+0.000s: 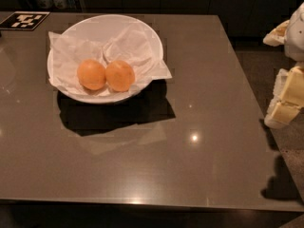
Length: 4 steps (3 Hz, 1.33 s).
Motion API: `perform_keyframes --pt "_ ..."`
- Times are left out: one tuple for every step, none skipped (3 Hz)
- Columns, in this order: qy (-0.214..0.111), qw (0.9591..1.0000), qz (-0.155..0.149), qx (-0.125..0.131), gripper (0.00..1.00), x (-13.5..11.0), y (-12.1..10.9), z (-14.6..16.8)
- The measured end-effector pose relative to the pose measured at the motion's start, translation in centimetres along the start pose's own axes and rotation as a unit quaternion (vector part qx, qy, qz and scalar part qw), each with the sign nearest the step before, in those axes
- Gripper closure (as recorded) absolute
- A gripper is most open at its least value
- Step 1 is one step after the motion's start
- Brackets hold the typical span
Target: Pick orange from white bowl
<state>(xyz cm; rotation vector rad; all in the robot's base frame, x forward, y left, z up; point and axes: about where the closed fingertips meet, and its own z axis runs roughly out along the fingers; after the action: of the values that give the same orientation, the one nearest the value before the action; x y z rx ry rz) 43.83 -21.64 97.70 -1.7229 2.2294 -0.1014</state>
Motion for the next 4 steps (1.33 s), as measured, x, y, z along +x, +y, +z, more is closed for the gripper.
perform_keyframes --pt "0.000 1.0000 0.000 0.000 0.00 0.0 0.0 0.0" --pt "0.004 0.9999 -0.006 0.007 0.00 -0.8 -0.4 -0.3" --pt "0.013 0.9995 -0.028 0.006 0.00 -2.5 -1.4 -0.2" --pt "0.023 0.9978 -0.061 0.002 0.00 -5.5 -2.6 0.6"
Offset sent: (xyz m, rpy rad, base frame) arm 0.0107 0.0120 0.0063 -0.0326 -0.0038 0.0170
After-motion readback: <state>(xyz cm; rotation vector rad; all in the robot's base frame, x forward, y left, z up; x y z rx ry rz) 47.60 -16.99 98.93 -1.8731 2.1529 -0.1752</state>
